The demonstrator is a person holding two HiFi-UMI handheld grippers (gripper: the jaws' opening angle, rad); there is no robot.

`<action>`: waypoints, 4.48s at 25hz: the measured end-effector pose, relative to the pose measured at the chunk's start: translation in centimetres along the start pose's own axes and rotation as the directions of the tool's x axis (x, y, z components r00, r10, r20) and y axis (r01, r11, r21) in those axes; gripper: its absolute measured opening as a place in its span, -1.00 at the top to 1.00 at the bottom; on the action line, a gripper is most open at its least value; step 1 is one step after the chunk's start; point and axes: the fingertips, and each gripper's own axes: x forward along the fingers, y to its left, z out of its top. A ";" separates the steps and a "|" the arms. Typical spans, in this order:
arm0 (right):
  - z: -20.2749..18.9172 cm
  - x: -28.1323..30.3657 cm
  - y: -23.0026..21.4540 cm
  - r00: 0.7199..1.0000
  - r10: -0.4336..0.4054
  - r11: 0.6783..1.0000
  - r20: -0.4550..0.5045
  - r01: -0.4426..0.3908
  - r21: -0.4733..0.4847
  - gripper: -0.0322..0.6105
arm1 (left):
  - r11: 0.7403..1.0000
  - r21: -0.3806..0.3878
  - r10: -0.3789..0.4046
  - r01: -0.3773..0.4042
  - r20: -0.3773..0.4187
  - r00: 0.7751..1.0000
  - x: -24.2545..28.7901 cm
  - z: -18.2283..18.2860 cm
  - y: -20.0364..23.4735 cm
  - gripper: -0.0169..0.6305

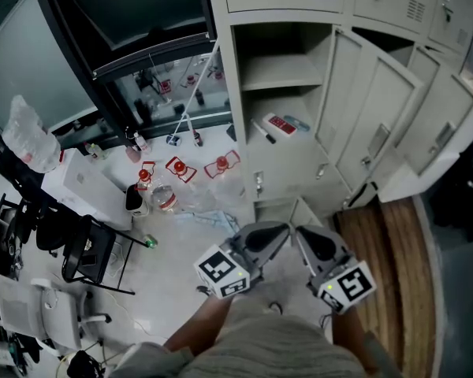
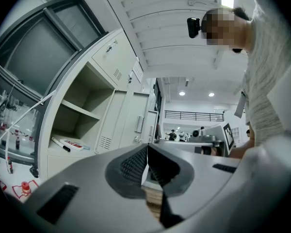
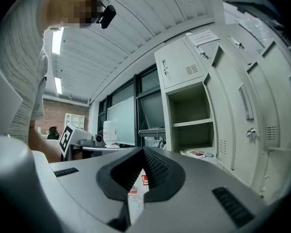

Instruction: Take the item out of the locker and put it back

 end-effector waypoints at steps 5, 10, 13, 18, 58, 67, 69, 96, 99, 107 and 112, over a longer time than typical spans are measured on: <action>0.5 0.1 -0.2 0.999 0.014 0.999 0.034 -0.015 0.035 0.90 | 1.000 -0.003 0.013 -0.013 -0.002 1.000 0.0 0.0 0.6 0.93; -0.4 1.1 -1.2 0.999 0.019 0.999 0.028 -0.020 0.034 0.90 | 0.999 -0.006 0.032 -0.032 0.004 0.999 -0.2 0.1 2.0 0.93; -0.8 2.3 -1.8 1.000 0.023 0.999 0.022 -0.024 0.039 0.89 | 0.999 -0.014 0.042 -0.042 0.000 0.999 -0.1 0.0 3.6 0.93; -0.8 4.8 -4.0 1.000 0.024 0.997 0.008 -0.025 0.068 0.89 | 0.999 -0.017 0.049 -0.048 0.009 0.999 0.9 0.7 6.9 0.93; -5.7 24.3 -18.7 0.963 -0.083 0.997 -0.258 0.078 -0.028 0.65 | 0.999 -0.049 0.014 -0.014 -0.011 1.000 4.7 1.4 24.6 0.93; -9.2 27.2 -22.4 0.928 -0.120 0.991 -0.352 0.091 -0.098 0.65 | 0.995 -0.085 0.056 -0.058 -0.024 0.998 5.3 -0.1 25.6 0.93; -9.9 27.6 -22.9 0.922 -0.124 0.990 -0.368 0.093 -0.102 0.65 | 0.993 -0.094 0.064 -0.067 -0.035 0.997 5.3 -0.6 25.8 0.93; -12.1 29.1 -24.3 0.905 -0.139 0.990 -0.403 0.141 -0.026 0.66 | 0.989 -0.130 0.067 -0.074 -0.060 0.996 5.6 -3.5 27.3 0.93; -11.6 29.0 -24.2 0.916 -0.150 0.989 -0.372 0.146 -0.040 0.66 | 0.989 -0.125 0.068 -0.074 -0.052 0.996 5.5 -3.4 27.3 0.93; -10.1 28.4 -23.9 0.941 -0.185 0.982 -0.283 0.169 -0.081 0.66 | 0.988 -0.128 0.080 -0.088 -0.065 0.995 5.4 -3.2 27.6 0.93; -8.4 27.7 -23.6 0.953 -0.196 0.979 -0.231 0.177 -0.104 0.66 | 0.991 -0.116 0.067 -0.074 -0.061 0.996 5.8 -3.1 27.5 0.93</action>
